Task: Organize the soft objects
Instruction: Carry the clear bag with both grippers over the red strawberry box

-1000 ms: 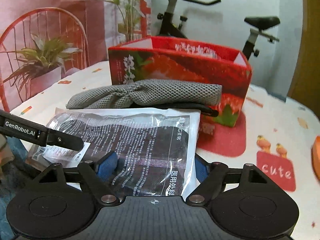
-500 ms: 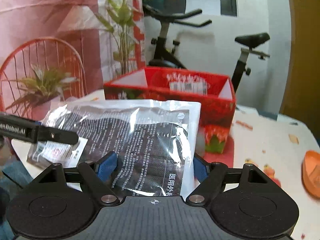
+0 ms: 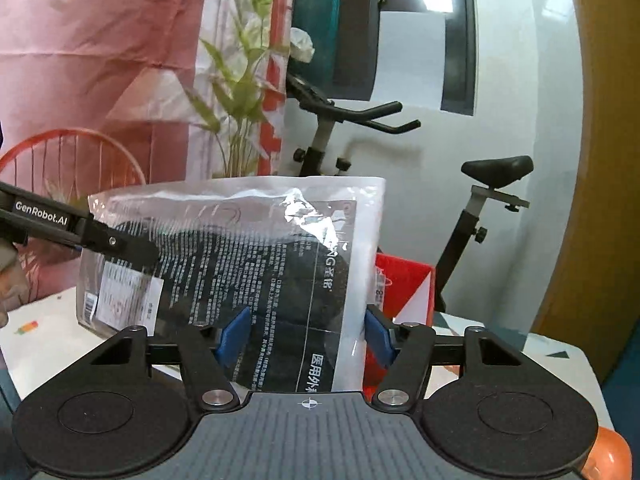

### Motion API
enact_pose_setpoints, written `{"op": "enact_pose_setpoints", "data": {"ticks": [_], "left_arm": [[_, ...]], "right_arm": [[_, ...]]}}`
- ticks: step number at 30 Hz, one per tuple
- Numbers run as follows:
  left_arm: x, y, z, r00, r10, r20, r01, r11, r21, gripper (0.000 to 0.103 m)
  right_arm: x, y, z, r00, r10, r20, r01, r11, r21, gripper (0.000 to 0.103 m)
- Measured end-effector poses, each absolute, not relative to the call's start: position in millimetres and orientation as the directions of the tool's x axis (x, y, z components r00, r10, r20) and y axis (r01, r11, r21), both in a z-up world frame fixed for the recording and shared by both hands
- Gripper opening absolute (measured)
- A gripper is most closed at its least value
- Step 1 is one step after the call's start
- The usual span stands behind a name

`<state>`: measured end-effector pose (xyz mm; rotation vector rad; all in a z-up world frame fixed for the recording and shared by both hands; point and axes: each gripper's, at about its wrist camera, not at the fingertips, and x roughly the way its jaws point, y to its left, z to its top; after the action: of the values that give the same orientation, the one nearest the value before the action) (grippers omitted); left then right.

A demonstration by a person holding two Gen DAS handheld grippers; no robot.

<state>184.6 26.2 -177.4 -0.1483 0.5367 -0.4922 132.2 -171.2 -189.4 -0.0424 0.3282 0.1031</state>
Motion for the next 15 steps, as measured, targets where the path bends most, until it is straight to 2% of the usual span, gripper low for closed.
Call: {"op": "enact_pose_setpoints", "data": {"ticks": [3,5,7,10,15], "left_arm": [[185.4,25.0,-175.3,0.740,-0.496,-0.453,0.424,0.868,-0.258,0.067],[186.0,24.8,-172.9,0.749,-0.493,-0.443,0.434,0.870,-0.236,0.057],[189.3,26.2,-172.4,0.767,-0.482,-0.422,0.432,0.876,-0.216,0.056],[197.3,26.9,-178.6,0.773,-0.464,-0.433,0.404,0.886,-0.228,0.053],[205.5,28.5,-183.5,0.778,-0.455,-0.434,0.391,0.891,-0.233,0.051]], "right_arm": [[138.2,-175.3,-188.8,0.941,0.096,-0.324,-0.110,0.994,-0.024,0.057],[140.6,-177.0,-190.5,0.940,0.099,-0.326,-0.111,0.994,-0.018,0.054],[145.1,-181.2,-192.0,0.940,0.092,-0.330,-0.093,0.996,0.013,0.044],[151.0,-186.9,-200.1,0.933,0.113,-0.341,-0.084,0.991,0.100,0.041],[157.2,-187.4,-206.3,0.934,0.109,-0.340,-0.078,0.991,0.105,0.038]]}}
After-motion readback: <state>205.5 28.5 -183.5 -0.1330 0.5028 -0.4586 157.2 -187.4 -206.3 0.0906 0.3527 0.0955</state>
